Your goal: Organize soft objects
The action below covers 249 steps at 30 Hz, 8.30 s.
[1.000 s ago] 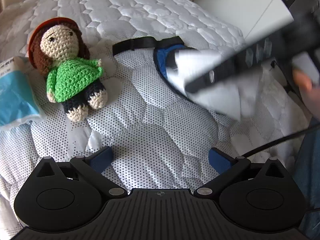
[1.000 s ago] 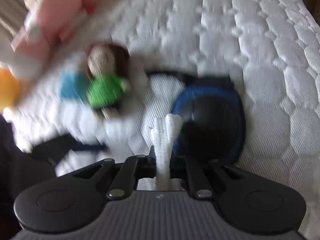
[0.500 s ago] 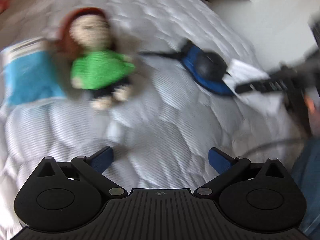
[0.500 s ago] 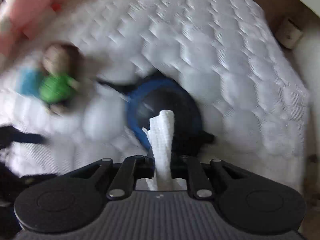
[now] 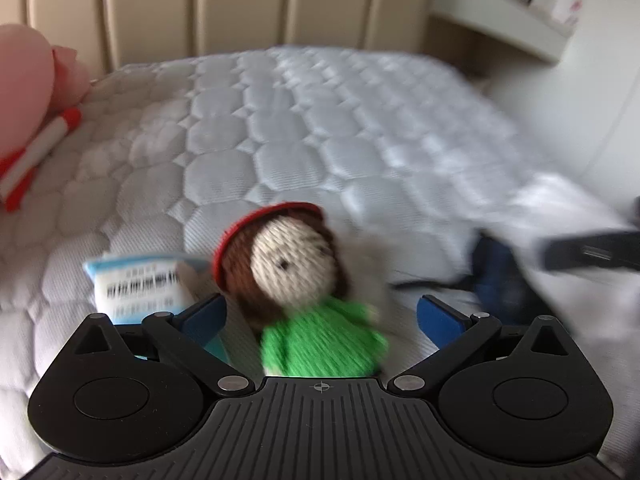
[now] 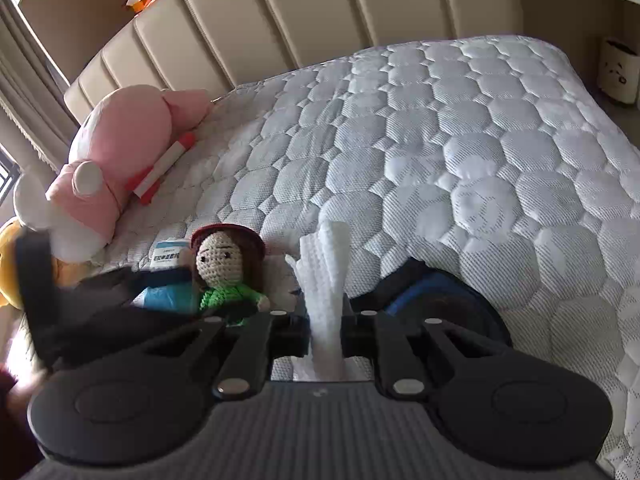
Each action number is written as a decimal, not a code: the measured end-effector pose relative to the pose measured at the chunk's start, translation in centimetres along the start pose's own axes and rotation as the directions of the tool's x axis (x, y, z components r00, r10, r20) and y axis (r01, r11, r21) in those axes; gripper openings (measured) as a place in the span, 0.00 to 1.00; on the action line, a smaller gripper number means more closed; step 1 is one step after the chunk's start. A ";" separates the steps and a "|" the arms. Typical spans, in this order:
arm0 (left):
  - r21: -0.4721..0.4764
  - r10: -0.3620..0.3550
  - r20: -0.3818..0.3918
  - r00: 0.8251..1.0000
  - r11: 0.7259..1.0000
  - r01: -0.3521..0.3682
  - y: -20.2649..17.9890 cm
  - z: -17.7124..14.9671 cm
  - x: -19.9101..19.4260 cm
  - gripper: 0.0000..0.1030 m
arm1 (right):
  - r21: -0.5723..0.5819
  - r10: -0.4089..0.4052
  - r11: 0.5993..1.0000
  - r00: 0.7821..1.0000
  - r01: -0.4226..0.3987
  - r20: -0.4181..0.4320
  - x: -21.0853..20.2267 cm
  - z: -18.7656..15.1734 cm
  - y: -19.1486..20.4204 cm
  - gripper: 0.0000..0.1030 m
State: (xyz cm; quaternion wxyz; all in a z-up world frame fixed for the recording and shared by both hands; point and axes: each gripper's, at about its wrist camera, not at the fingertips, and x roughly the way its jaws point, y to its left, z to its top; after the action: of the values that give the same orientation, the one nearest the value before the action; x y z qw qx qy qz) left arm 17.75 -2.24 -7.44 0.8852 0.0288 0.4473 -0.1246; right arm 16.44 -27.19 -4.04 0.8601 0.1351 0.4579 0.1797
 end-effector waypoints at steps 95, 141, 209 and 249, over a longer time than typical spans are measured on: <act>-0.023 -0.217 -0.277 0.936 0.975 0.219 4.2 -6.4 -3.2 1.00 | 0.148 0.305 0.948 0.937 -0.281 -0.172 9.5 -2.5 6.5 0.12; -0.051 -0.208 -0.262 0.942 0.978 0.202 3.6 -5.5 -1.5 1.00 | -0.373 0.041 0.920 0.975 -0.122 -0.219 7.0 -3.2 8.7 0.11; 0.408 -0.256 -0.148 0.955 0.864 0.294 -4.1 -7.8 -2.6 1.00 | -0.162 -0.019 0.987 0.995 0.004 -0.093 0.4 -4.3 5.8 0.11; 0.111 -0.481 -0.202 0.853 0.854 0.508 -1.7 -7.5 -1.1 1.00 | -0.055 -0.042 0.998 0.959 0.028 -0.279 0.2 -5.3 0.1 0.16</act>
State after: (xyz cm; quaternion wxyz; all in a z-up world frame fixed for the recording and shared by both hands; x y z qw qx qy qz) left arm 10.77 -2.47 -10.94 0.7773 -0.0062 0.5004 -0.3812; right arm 12.08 -26.64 -6.98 0.7930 0.0785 0.5724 0.1933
